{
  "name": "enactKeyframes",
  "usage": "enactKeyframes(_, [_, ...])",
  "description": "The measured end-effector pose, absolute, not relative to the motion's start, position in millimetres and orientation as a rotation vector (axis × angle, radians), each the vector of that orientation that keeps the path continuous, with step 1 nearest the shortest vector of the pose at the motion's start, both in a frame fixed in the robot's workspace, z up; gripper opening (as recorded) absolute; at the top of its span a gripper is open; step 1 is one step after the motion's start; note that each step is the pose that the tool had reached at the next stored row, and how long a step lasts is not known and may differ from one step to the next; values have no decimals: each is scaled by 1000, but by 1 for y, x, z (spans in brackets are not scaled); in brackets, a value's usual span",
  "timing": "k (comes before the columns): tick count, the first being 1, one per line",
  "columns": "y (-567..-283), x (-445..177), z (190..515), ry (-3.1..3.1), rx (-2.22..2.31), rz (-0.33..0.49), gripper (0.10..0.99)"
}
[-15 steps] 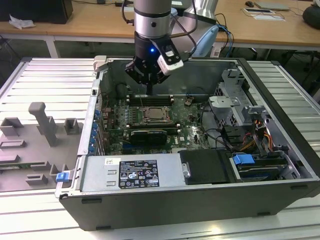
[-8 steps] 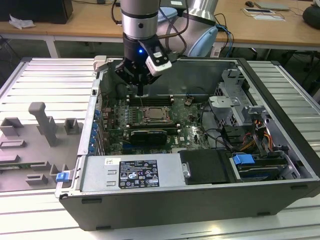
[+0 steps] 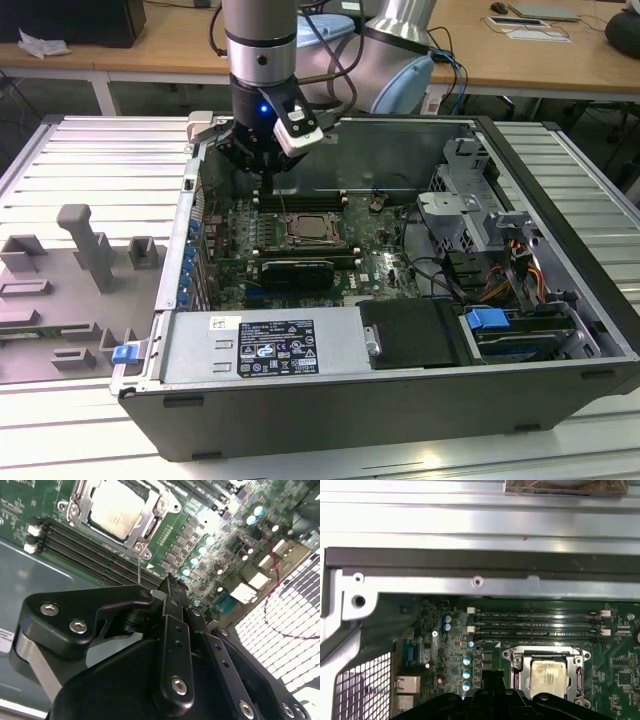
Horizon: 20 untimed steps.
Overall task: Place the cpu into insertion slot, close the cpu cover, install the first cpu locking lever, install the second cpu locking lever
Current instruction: 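Install the first cpu locking lever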
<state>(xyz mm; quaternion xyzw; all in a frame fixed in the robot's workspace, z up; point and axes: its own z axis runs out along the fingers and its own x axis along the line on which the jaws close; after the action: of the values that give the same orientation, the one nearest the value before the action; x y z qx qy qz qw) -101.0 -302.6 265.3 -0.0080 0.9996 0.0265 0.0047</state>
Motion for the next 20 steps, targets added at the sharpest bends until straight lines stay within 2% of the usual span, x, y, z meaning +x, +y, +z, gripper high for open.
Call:
enactKeyframes(9, [-293, -92, 263, 3131, -25, 83, 106])
enactKeyframes(20, [-286, -51, 255, 3132, -25, 83, 106])
